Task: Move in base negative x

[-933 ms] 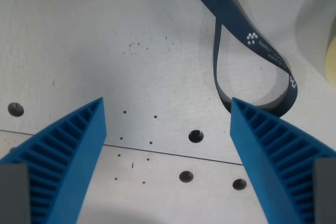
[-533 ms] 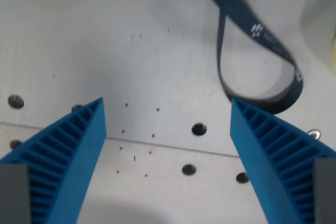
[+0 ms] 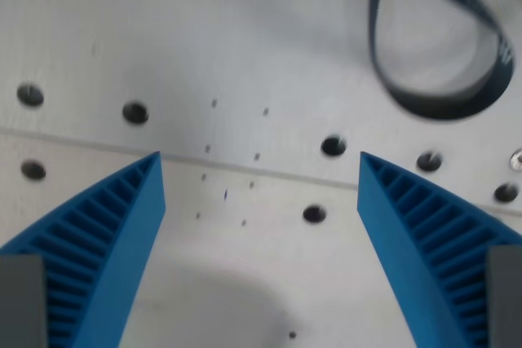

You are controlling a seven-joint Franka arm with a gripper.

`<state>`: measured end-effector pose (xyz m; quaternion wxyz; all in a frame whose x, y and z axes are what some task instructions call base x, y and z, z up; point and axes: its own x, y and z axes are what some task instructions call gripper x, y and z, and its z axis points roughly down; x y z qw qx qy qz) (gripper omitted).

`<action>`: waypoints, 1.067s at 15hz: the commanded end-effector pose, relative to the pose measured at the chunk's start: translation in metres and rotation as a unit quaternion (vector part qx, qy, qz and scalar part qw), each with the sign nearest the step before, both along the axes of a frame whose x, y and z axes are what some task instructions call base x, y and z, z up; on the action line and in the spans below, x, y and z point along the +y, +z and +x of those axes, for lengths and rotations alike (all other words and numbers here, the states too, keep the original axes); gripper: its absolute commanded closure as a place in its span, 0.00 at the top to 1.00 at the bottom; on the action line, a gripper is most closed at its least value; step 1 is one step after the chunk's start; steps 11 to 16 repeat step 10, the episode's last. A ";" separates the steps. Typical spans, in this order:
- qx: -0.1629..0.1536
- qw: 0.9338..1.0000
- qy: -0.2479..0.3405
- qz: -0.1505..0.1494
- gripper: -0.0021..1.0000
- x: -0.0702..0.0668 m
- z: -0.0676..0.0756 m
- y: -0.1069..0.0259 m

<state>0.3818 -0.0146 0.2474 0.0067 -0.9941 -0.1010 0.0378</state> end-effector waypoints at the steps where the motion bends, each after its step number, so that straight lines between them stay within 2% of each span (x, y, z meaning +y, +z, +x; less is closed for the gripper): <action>1: -0.036 0.999 -0.004 -0.004 1.00 0.006 -0.026 0.007; 10: -0.036 0.999 -0.004 -0.004 1.00 0.016 -0.073 -0.001; 16: -0.036 0.999 -0.004 -0.004 1.00 0.016 -0.073 -0.001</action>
